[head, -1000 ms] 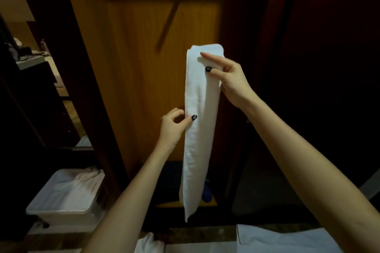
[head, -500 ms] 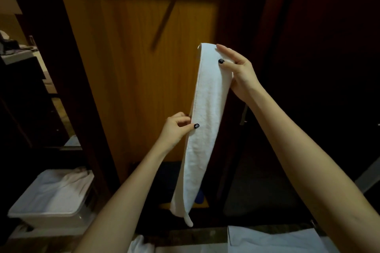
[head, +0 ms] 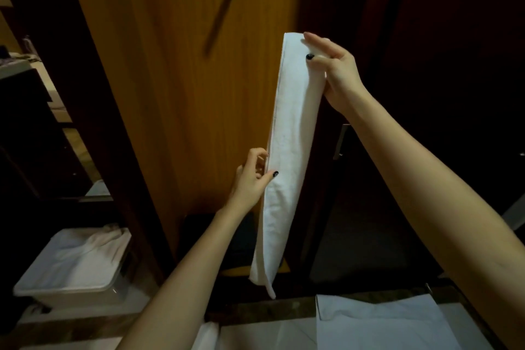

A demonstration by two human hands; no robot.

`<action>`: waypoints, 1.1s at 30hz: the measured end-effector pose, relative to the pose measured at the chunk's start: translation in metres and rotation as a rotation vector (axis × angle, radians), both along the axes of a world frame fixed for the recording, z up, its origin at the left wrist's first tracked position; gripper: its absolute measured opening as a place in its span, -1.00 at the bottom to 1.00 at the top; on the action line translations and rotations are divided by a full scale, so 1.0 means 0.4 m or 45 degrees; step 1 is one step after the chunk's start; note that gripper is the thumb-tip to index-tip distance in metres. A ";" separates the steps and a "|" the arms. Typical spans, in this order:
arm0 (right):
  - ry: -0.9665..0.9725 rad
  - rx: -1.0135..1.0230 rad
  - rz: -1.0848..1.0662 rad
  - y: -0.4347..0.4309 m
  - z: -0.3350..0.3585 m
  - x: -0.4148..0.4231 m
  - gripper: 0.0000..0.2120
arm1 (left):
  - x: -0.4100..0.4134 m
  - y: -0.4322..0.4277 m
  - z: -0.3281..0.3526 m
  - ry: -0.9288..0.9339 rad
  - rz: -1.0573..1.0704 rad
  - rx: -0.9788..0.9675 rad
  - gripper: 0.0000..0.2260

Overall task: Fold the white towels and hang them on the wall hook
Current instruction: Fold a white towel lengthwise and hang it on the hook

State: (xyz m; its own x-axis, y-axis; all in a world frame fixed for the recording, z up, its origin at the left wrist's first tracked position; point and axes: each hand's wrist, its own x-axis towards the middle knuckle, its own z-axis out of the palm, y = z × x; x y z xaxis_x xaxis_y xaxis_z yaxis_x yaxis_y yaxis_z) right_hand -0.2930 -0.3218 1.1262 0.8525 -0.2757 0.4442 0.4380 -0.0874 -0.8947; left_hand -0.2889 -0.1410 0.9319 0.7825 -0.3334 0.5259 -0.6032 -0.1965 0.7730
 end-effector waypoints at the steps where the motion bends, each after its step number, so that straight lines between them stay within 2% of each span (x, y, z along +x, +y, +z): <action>1: 0.001 0.010 -0.014 0.001 -0.001 0.004 -0.60 | 0.003 0.001 -0.008 -0.055 -0.026 0.017 -0.78; 3: 0.001 0.034 -0.046 0.005 -0.003 0.008 -0.58 | 0.009 0.002 -0.026 -0.067 -0.086 0.014 -0.82; 7: 0.000 0.071 -0.122 0.016 -0.009 0.010 -0.54 | 0.014 0.011 -0.063 0.256 -0.190 0.028 -0.72; 9: 0.010 0.082 -0.170 0.014 -0.011 0.014 -0.55 | 0.022 0.017 -0.077 0.338 -0.208 0.033 -0.64; 12: 0.025 0.113 -0.266 0.003 -0.004 0.024 -0.55 | 0.040 0.038 -0.063 0.345 -0.206 -0.105 -0.62; 15: 0.031 0.187 -0.414 -0.013 0.023 0.041 -0.55 | 0.085 0.078 -0.014 0.378 -0.139 -0.298 -0.74; 18: 0.045 0.133 -0.476 -0.031 0.059 0.062 -0.56 | 0.162 0.131 0.066 0.459 -0.173 -0.375 -0.81; 23: 0.057 0.051 -0.350 -0.041 0.115 0.116 -0.38 | 0.304 0.234 0.246 0.393 -0.204 -0.315 -0.73; 27: -0.016 0.083 -0.320 -0.036 0.170 0.177 -0.36 | 0.404 0.294 0.409 0.343 -0.279 -0.223 -0.64; 33: -0.109 0.143 -0.295 -0.041 0.264 0.285 -0.37 | 0.524 0.313 0.627 0.316 -0.405 -0.304 -0.81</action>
State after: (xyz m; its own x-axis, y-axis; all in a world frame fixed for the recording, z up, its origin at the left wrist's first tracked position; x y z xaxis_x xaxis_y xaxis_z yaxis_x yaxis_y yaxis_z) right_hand -0.1791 -0.3380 1.2317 0.7215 -0.5106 0.4676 0.4925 -0.0961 -0.8650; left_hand -0.0792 -0.0158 1.1826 0.7728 -0.4695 0.4271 -0.3962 0.1688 0.9025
